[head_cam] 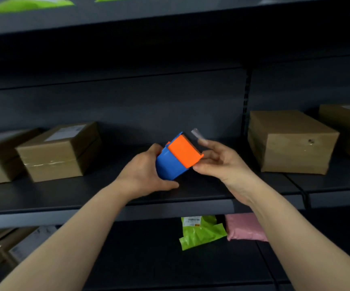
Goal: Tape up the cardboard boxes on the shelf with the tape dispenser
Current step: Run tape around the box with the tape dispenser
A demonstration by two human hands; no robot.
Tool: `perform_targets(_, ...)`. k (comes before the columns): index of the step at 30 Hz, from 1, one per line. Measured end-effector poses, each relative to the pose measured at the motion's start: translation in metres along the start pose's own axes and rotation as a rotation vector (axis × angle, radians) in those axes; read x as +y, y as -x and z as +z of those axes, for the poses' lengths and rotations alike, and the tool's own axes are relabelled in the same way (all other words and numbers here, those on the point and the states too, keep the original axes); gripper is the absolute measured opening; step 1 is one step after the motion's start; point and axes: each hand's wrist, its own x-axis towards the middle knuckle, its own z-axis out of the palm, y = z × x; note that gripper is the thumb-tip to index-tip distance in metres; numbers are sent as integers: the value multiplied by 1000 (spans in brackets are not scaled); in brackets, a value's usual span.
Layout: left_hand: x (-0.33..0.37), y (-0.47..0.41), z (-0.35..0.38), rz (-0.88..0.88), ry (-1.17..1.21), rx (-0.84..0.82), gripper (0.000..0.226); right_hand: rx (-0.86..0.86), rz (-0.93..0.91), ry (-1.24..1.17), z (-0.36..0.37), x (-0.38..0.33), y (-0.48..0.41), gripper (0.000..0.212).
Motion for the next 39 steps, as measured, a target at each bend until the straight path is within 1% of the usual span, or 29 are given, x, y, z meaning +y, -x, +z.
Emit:
perform_targets(2, 0, 1, 0, 41, -76, 15, 61, -20, 17, -8, -4, -4, 1, 63)
perform_targets(4, -1, 2, -2, 80, -118, -19, 56, -11, 62, -88, -9, -7, 3, 67)
perform_targets(7, 3, 3, -5, 107, -160, -48, 51, -48, 121, -196, -16, -13, 7, 60)
perform_targets(8, 4, 3, -6, 113, -169, -55, 50, -59, 137, -207, -18, -15, 9, 53)
perform_targets(10, 4, 3, -8, 115, -174, -65, 49, -34, 147, -162, -19, -18, 12, 27)
perform_targets(11, 4, 2, -8, 117, -171, -70, 48, -4, 142, -126, -19, -19, 14, 19)
perform_targets(12, 5, 2, -9, 120, -168, -73, 48, 26, 133, -90, -18, -18, 15, 17)
perform_targets(19, 10, -1, -11, 155, -242, -72, 51, 260, 46, 37, -11, -13, 16, 18)
perform_targets(21, 14, -1, -13, 152, -264, -69, 50, 282, 63, 93, -12, -13, 16, 18)
perform_targets(25, 18, -4, -19, 149, -356, -74, 48, 280, 91, 121, -18, -14, 21, 19)
perform_targets(28, 25, -6, -21, 165, -463, -80, 49, 314, 56, 171, -19, -13, 22, 16)
perform_targets(33, 33, -10, -18, 291, -663, -29, 50, 419, -37, 260, -27, -13, 20, 15)
perform_targets(36, 36, -14, -19, 297, -718, -60, 56, 425, -64, 275, -34, -17, 20, 18)
perform_targets(39, 38, -20, -22, 324, -740, -93, 56, 450, -60, 309, -40, -19, 22, 18)
